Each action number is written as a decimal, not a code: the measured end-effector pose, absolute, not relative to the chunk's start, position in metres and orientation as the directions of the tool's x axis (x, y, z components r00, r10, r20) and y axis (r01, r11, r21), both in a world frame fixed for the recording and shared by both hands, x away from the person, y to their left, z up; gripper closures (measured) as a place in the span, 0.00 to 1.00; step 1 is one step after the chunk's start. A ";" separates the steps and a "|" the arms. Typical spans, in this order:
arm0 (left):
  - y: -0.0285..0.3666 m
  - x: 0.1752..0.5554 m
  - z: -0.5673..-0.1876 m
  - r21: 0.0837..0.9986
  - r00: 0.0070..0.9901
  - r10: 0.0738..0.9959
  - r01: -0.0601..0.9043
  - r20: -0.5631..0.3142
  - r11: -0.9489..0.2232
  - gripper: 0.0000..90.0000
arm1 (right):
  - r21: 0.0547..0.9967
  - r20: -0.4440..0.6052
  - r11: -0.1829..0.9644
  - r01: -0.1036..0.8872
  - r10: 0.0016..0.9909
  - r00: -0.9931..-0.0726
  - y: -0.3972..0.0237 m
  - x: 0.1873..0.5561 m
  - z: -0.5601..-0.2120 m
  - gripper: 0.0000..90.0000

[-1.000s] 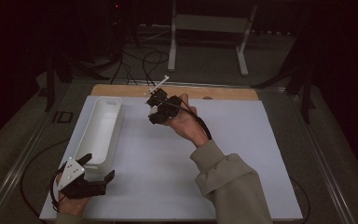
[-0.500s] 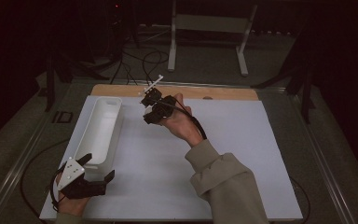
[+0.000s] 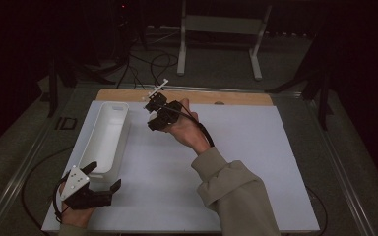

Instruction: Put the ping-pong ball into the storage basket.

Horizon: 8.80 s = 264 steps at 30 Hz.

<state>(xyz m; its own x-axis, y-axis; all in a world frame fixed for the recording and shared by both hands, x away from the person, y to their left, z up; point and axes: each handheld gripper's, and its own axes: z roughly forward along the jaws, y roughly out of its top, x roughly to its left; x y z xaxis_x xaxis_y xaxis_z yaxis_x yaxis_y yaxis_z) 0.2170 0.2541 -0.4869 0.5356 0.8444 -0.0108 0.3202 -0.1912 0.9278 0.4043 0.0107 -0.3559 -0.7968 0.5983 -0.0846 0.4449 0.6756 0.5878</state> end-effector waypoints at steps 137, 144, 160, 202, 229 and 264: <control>0.253 0.216 -0.487 0.932 0.542 0.840 0.317 -0.023 -0.179 0.00 | 0.614 -0.079 0.725 0.312 0.450 -0.890 0.118 0.361 -0.371 0.56; 0.253 0.216 -0.487 0.932 0.543 0.839 0.316 -0.024 -0.178 0.00 | 0.611 -0.076 0.727 0.313 0.447 -0.891 0.124 0.360 -0.372 0.56; 0.254 0.215 -0.487 0.932 0.543 0.839 0.317 -0.025 -0.177 0.00 | 0.593 -0.069 0.740 0.317 0.439 -0.896 0.134 0.361 -0.377 0.56; 0.253 0.215 -0.487 0.930 0.541 0.841 0.316 -0.016 -0.185 0.00 | 0.569 -0.053 0.751 0.336 0.441 -0.896 0.147 0.361 -0.393 0.56; 0.253 0.215 -0.487 0.930 0.541 0.841 0.316 -0.015 -0.187 0.00 | 0.571 -0.022 0.724 0.386 0.483 -0.875 0.146 0.364 -0.396 0.11; 0.253 0.215 -0.487 0.930 0.539 0.842 0.316 -0.014 -0.187 0.00 | 0.595 -0.010 0.706 0.384 0.484 -0.875 0.124 0.365 -0.396 0.10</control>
